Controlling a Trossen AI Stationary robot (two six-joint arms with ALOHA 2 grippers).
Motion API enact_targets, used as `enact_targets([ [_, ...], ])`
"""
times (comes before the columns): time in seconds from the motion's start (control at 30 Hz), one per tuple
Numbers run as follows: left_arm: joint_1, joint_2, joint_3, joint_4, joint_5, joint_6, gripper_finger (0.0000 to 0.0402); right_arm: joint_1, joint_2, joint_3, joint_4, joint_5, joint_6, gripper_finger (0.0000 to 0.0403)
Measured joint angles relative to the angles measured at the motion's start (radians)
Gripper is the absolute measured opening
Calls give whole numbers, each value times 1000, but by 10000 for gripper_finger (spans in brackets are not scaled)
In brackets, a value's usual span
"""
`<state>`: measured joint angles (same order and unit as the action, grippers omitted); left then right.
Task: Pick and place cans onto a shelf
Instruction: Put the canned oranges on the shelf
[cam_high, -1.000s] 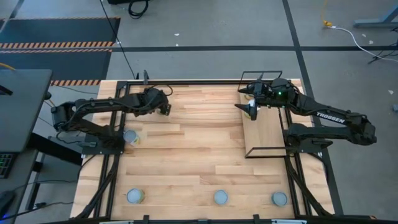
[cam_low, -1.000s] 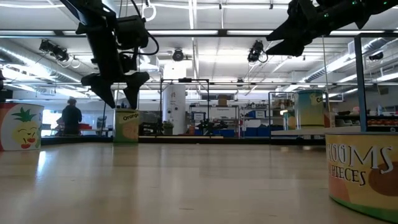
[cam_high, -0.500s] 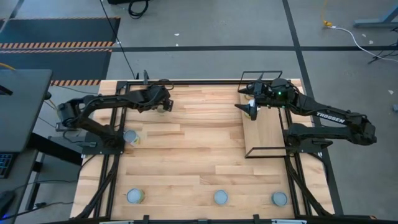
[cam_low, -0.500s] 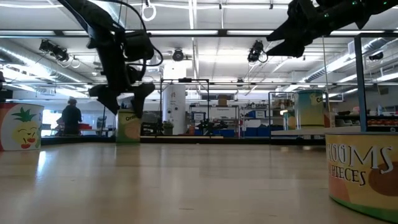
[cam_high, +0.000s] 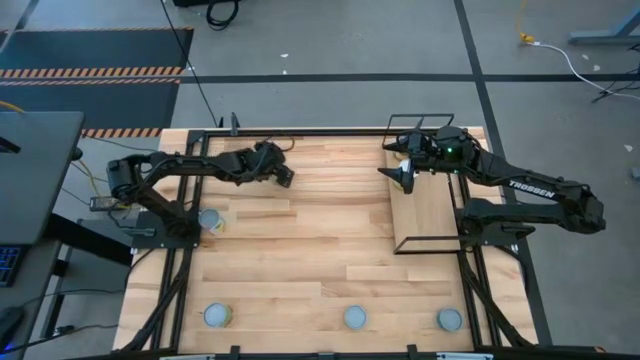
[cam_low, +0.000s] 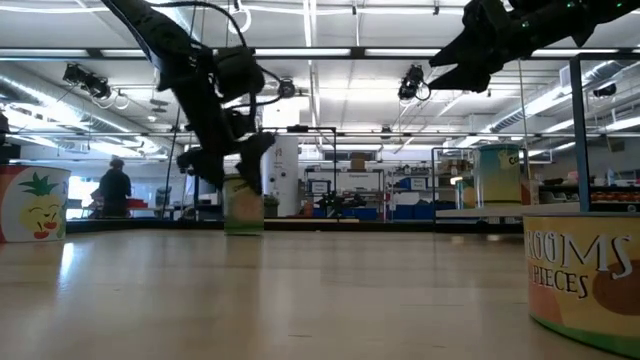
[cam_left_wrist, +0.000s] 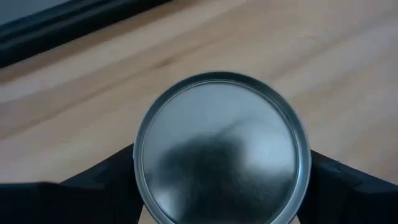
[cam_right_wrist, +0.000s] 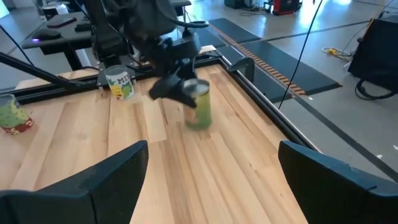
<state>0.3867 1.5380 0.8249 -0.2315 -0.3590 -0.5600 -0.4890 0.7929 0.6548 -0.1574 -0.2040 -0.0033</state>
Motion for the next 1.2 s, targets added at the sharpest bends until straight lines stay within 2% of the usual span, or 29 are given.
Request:
enact_targets([
  [0.23,-207,1,16,233,32,57,317,73,9,0,-7,-29,-97,368],
  [0.37,-314,33,114,224,3,126,317,156,56,0,19,-25,-136,368],
  [0.53,-401,164,308,119,-2,339,317,249,150,0,60,7,-202,368],
  [0.63,-428,259,410,42,16,440,317,291,195,0,68,33,-237,370],
  [0.8,-429,362,511,33,105,487,330,334,257,0,82,63,-245,377],
  [0.93,-429,381,527,36,124,495,351,352,321,0,92,82,-219,381],
  [1.2,-428,381,529,18,124,516,356,389,470,0,230,80,-217,389],
])
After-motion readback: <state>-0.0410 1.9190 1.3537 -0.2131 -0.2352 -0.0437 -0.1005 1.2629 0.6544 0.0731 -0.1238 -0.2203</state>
